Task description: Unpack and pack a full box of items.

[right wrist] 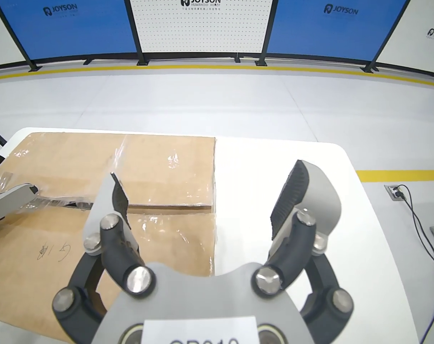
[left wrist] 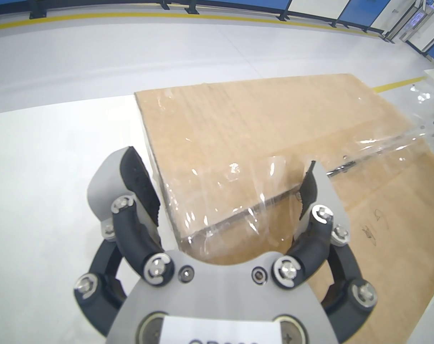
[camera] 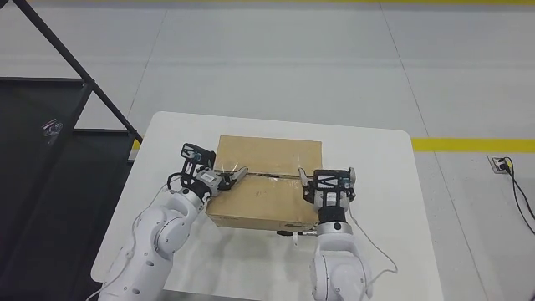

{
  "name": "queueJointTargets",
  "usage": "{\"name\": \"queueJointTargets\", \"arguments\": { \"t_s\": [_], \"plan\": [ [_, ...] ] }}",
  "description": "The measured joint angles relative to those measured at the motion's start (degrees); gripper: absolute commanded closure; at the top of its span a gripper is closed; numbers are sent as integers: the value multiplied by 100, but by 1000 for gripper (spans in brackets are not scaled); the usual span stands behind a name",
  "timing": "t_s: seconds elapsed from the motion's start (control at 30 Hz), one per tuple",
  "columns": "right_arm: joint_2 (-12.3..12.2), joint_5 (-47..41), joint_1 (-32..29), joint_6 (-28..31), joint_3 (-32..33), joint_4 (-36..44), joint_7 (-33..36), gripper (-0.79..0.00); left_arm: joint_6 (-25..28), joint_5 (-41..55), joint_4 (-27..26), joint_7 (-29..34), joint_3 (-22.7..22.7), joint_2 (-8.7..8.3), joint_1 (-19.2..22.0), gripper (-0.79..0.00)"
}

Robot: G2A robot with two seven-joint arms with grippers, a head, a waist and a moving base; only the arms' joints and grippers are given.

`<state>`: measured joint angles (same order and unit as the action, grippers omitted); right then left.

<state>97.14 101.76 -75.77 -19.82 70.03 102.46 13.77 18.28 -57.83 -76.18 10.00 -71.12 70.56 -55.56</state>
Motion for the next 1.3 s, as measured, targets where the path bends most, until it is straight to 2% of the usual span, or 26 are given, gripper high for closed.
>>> {"name": "queueJointTargets", "arguments": {
  "t_s": [0.27,0.4,0.47,0.53,0.63,0.97,1.17,1.3],
  "plan": [
    [4,-221,-43,-175,61,59,-31,-785,8,2,40,12,14,8,18,-785],
    [-16,-176,-82,-81,79,94,-99,-785,20,-2,48,17,14,9,22,-785],
    [-58,185,-88,244,52,67,-172,-785,20,-1,51,18,11,10,20,-785],
    [-126,924,-99,759,-10,64,-124,-785,21,2,52,24,10,11,19,-785],
    [-181,1879,-181,1249,-132,299,319,-785,25,-16,53,33,9,10,17,-785],
    [-193,2123,-220,1251,-172,315,377,-785,20,-25,76,25,42,23,33,-785],
    [-263,3343,-402,1583,-286,393,656,-785,9,16,80,-7,45,33,60,-785],
    [-268,3767,-449,1482,-364,440,1006,-785,3,14,80,-8,55,39,69,-785]
  ]
}}
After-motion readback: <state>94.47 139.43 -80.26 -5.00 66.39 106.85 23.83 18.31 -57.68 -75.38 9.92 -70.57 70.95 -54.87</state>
